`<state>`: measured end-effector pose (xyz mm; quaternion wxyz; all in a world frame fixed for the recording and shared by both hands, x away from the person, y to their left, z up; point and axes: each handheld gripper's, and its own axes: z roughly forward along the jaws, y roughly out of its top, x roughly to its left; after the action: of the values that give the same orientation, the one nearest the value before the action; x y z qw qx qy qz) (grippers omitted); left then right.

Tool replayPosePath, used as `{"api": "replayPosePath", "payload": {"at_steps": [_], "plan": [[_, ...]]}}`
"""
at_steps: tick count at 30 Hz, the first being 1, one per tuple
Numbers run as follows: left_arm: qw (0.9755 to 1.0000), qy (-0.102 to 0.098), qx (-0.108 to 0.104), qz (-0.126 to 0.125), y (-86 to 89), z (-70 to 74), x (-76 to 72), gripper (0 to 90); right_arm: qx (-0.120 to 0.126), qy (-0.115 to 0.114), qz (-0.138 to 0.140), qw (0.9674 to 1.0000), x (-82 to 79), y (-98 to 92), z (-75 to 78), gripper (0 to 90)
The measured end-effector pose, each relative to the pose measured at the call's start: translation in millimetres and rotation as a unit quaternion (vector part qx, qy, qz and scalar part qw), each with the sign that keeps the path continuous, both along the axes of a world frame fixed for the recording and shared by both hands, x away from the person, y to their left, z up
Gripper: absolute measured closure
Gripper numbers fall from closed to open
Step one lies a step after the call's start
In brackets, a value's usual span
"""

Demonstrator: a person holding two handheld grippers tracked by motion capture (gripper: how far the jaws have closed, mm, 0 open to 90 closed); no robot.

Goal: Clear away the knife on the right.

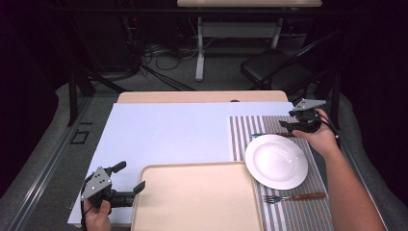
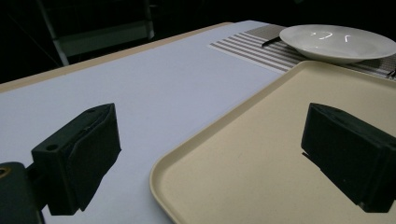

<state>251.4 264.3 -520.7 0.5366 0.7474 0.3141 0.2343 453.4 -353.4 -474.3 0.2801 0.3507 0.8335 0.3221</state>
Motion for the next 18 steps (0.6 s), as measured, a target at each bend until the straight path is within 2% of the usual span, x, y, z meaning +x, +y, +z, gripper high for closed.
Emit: {"api": "replayPosePath", "payload": {"at_steps": [1, 5, 6, 7, 11, 13, 14, 18], "plan": [[1.0, 0.0, 0.0, 0.0, 0.0, -0.1, 0.2, 4.7, -0.012, 0.003, 0.007, 0.9999, 4.3, 3.1, 1.3, 41.2], [1.0, 0.002, 0.002, -0.002, 0.3, -0.1, 0.6, 4.9, -0.023, 0.011, 0.021, 0.9995, 9.0, 6.3, 1.4, 40.2], [1.0, 0.002, 0.002, -0.002, 0.3, -0.2, 0.6, 4.9, -0.035, 0.017, 0.033, 0.9987, 12.2, 7.8, 0.0, 38.2], [1.0, 0.002, 0.002, -0.002, 0.1, -0.3, 0.6, 4.9, -0.035, 0.017, 0.033, 0.9987, 12.2, 7.8, 0.0, 38.2], [1.0, 0.002, 0.003, -0.002, -0.6, -0.6, 0.5, 4.9, -0.064, 0.028, 0.046, 0.9965, 17.7, 8.3, -2.2, 35.9], [1.0, 0.002, 0.002, -0.002, -0.8, -0.7, 0.5, 5.0, -0.065, 0.034, 0.042, 0.9964, 20.7, 7.9, -3.8, 35.3], [1.0, 0.002, 0.003, -0.002, -0.9, -0.8, 0.7, 4.9, -0.08, 0.041, 0.049, 0.9948, 23.0, 8.1, -4.4, 35.2], [1.0, 0.004, 0.006, -0.002, -1.4, -0.8, 0.8, 4.9, -0.089, 0.044, 0.054, 0.9936, 25.5, 9.7, -5.6, 33.7]]}}
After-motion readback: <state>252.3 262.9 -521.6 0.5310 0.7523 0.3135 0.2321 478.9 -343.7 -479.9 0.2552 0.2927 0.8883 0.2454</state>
